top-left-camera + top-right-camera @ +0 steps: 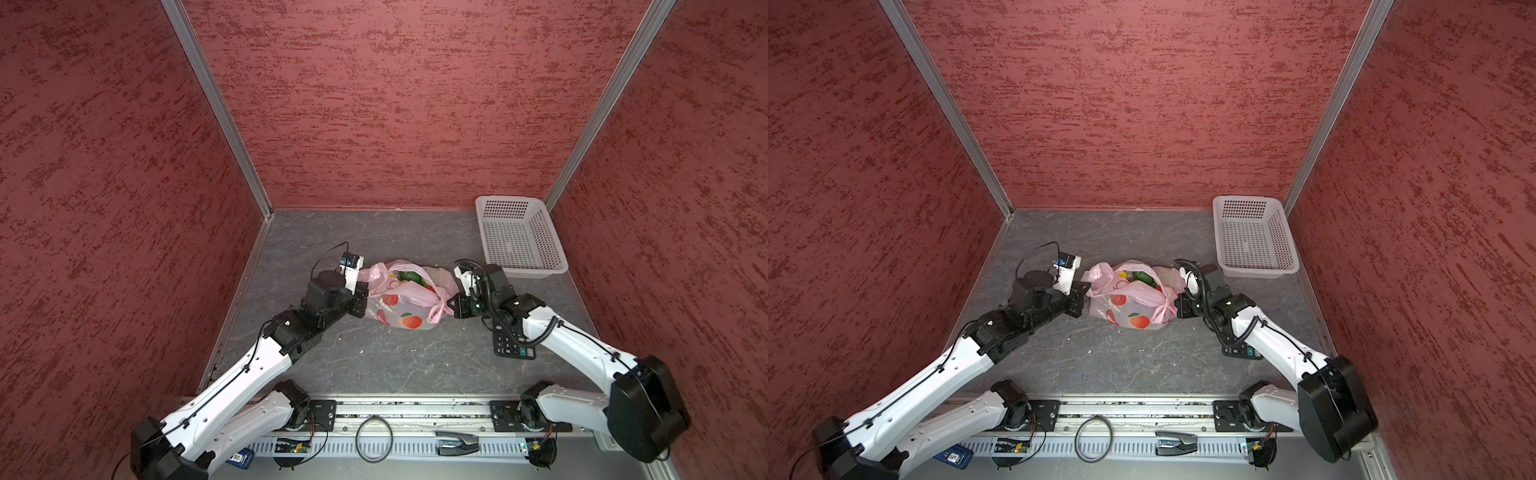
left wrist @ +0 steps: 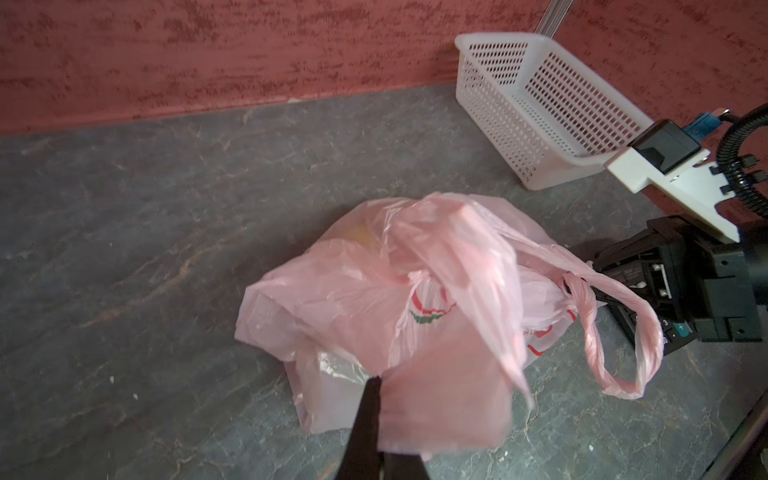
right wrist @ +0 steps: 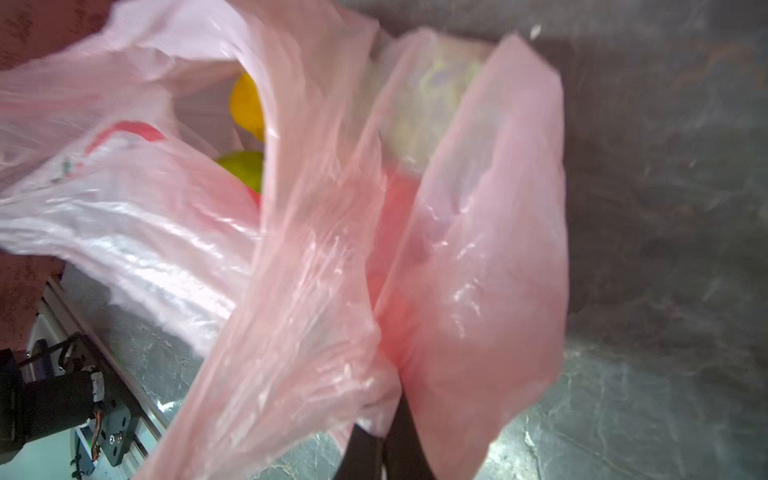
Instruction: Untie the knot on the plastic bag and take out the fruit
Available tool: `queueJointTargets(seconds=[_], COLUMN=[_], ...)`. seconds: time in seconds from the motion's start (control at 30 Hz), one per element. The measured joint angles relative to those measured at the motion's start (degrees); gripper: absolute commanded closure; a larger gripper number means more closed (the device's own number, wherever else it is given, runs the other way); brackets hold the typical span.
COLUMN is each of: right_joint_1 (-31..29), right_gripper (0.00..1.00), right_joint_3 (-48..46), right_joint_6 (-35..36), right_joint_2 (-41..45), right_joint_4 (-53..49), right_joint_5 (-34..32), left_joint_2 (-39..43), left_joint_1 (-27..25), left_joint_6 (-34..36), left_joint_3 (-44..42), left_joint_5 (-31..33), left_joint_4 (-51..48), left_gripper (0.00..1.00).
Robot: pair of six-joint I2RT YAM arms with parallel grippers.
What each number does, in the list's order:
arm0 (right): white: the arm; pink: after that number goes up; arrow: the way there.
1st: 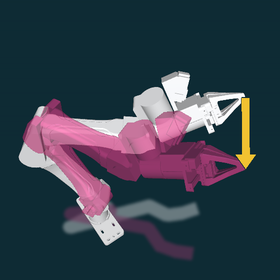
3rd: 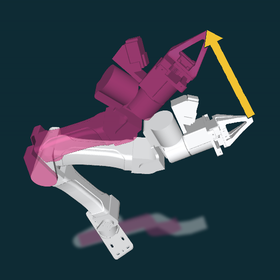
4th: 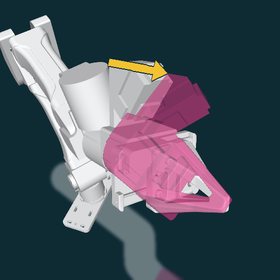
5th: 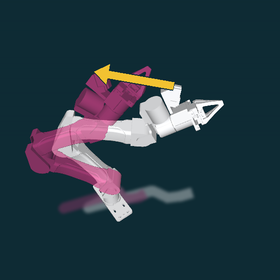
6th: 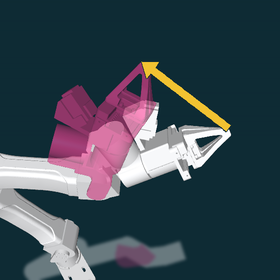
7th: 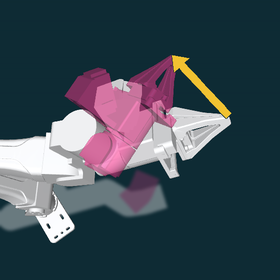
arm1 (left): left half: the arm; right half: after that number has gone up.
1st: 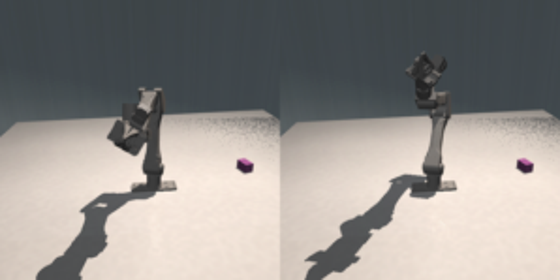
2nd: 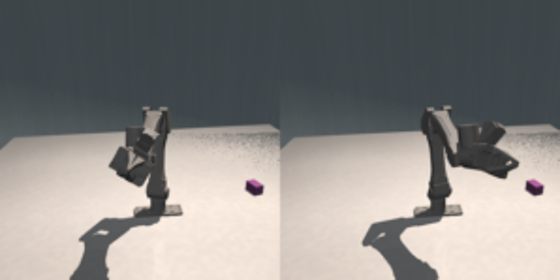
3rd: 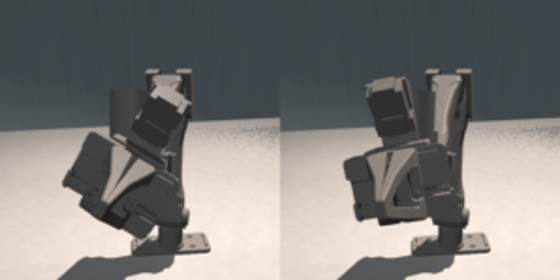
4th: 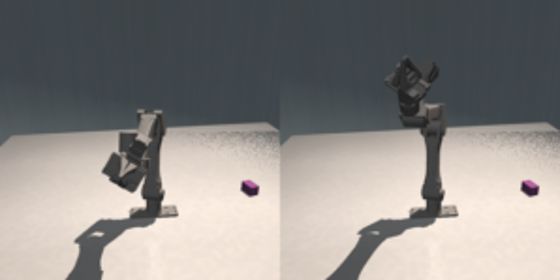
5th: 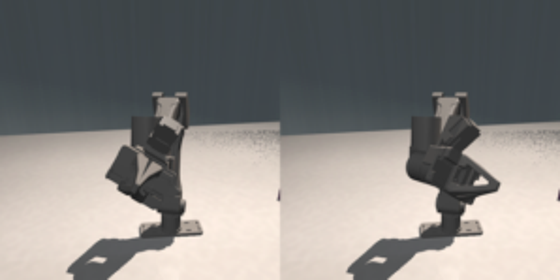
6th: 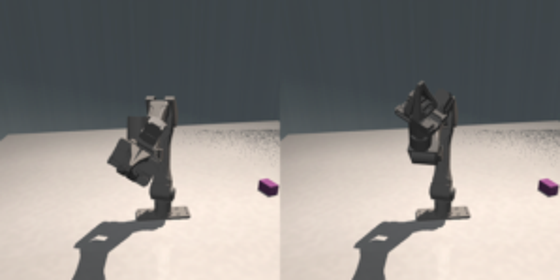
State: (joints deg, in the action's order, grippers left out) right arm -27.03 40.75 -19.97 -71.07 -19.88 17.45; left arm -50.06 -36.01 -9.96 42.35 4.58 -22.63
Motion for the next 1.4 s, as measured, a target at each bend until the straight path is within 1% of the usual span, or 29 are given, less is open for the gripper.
queueJointTargets(seconds=[0.1, 0.17, 0.2, 0.23, 0.27, 0.3, 0.33, 0.4, 0.43, 0.5, 0.6, 0.8, 0.9, 1.07, 1.23, 1.4], right_joint_1=[-0.2, -0.26, -0.26, -0.26, -0.26, -0.26, -0.26, -0.26, -0.26, -0.26, -0.26, -0.26, -0.26, -0.31, -1.18, -4.07], right_gripper=[1.0, 1.0, 0.97, 0.84, 0.77, 0.64, 0.54, 0.4, 0.34, 0.26, 0.18, 0.09, 0.05, 0.02, 0.02, 0.02], right_joint_3=[-1.66, -1.62, -1.29, -0.52, 0.59, 2.38, 4.48, 8.92, 11.54, 15.69, 21.84, 33.05, 38.84, 46.42, 46.1, 41.57], right_joint_6=[-0.79, -0.61, -0.31, 0.31, 0.92, 2.05, 3.04, 4.9, 5.99, 7.93, 10.88, 15.8, 17.92, 21.84, 24.85, 26.4], right_joint_2=[-3.91, -5.77, -6.05, -6.01, -5.9, -5.79, -5.62, -5.09, -4.7, -3.96, -3.23, -5.49, -9.29, -19.12, -27.02, -29.35], right_joint_4=[0.52, 0.33, -0.2, -1.09, -2.23, -3.89, -5.38, -8.31, -9.92, -12.37, -16.61, -22.77, -23.5, -22.75, -20.57, -17.44], right_joint_5=[-0.22, -0.33, -0.44, -0.55, -0.66, -0.74, -0.74, -0.61, -0.48, -0.09, 0.31, 0.5, 0.79, 0.87, 0.9, 0.24], left_joint_2=[1.03, 1.33, 1.44, 1.46, 1.42, 1.4, 1.4, 1.38, 1.38, 1.38, 1.38, 1.36, 1.11, 0.83, 0.74, 0.76], left_joint_1=[0.0, 0.0, 0.0, 0.0, 0.0, 0.0, 0.0, 0.0, 0.0, 0.0, 0.0, 0.0, 0.0, 0.02, 0.28, 0.57], left_joint_6=[-1.9, -2.38, -2.47, -2.47, -2.45, -2.36, -2.19, -1.97, -1.77, -1.53, -0.96, -0.48, -0.28, -0.04, -0.04, -0.07], left_joint_3=[-2.73, -2.93, -2.71, -2.36, -2.01, -1.55, -1.05, -0.11, 0.39, 1.03, 1.46, 1.62, 2.12, 2.51, 2.51, 2.51], left_joint_5=[0.02, 0.02, 0.02, 0.02, 0.02, 0.02, 0.02, 0.02, 0.02, 0.0, 0.0, 0.0, 0.0, 0.02, 0.2, 0.26], left_joint_4=[-0.81, -1.03, -0.98, -0.94, -0.96, -0.96, -0.94, -0.94, -0.92, -0.79, -0.7, -0.61, -0.57, -0.26, -0.28, -0.26], left_gripper=[1.0, 1.0, 1.0, 1.0, 1.0, 1.0, 1.0, 1.0, 1.0, 1.0, 1.0, 1.0, 1.0, 1.0, 1.0, 1.0])
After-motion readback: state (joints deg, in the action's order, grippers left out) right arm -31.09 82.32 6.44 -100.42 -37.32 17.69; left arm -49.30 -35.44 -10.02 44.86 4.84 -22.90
